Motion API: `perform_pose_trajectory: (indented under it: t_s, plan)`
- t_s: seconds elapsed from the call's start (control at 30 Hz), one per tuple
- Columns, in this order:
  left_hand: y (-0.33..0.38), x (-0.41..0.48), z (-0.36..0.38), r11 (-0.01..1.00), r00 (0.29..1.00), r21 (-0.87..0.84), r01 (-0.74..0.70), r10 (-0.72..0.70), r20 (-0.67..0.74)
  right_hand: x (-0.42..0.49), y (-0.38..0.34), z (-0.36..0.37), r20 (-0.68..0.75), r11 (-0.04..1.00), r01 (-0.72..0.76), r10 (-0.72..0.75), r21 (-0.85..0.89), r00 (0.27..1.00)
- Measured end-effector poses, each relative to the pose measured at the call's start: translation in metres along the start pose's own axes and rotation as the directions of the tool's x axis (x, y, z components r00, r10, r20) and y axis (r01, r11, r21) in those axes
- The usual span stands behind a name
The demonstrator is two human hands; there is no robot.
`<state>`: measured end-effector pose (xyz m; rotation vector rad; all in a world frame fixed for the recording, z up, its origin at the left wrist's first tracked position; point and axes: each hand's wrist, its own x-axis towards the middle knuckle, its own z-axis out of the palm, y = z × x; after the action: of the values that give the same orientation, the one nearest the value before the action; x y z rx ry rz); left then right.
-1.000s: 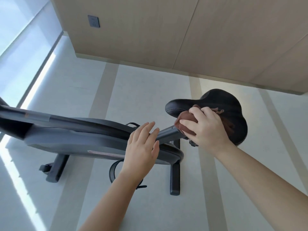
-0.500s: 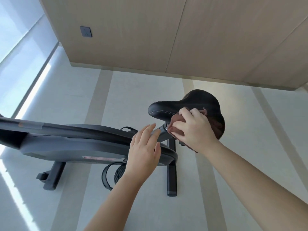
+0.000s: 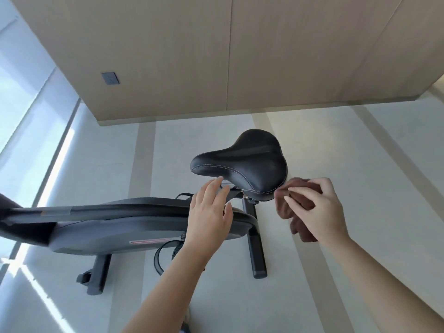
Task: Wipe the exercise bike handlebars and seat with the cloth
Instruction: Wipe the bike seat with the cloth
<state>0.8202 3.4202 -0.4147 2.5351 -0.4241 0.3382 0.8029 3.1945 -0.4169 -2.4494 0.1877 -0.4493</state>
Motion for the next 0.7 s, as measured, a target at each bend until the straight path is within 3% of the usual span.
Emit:
perform_pose_trajectory:
  t_s: [0.13,0.33,0.53,0.6,0.7]
  plan:
    - [0.012,0.021,0.001,0.998,0.998,0.045,-0.042,0.040,0.039,0.029,-0.032,0.019,-0.127,0.993,0.002,0.014,0.119,0.992]
    - [-0.001,0.070,0.012,0.984,0.974,0.116,-0.137,0.113,0.194,0.073,-0.041,0.059,-0.156,0.993,-0.029,0.011,-0.111,0.988]
    - [-0.015,0.115,0.024,0.972,0.943,0.119,-0.203,0.161,0.291,0.138,-0.035,0.055,0.016,0.980,-0.184,0.186,-0.078,0.982]
    - [-0.022,0.126,0.027,0.971,0.935,0.118,-0.209,0.163,0.316,0.130,-0.037,0.050,0.034,0.983,-0.170,0.173,-0.070,0.984]
    - [-0.030,0.134,0.030,0.962,0.910,0.127,-0.241,0.178,0.375,0.086,-0.044,0.049,-0.067,0.990,-0.066,0.059,-0.124,0.996]
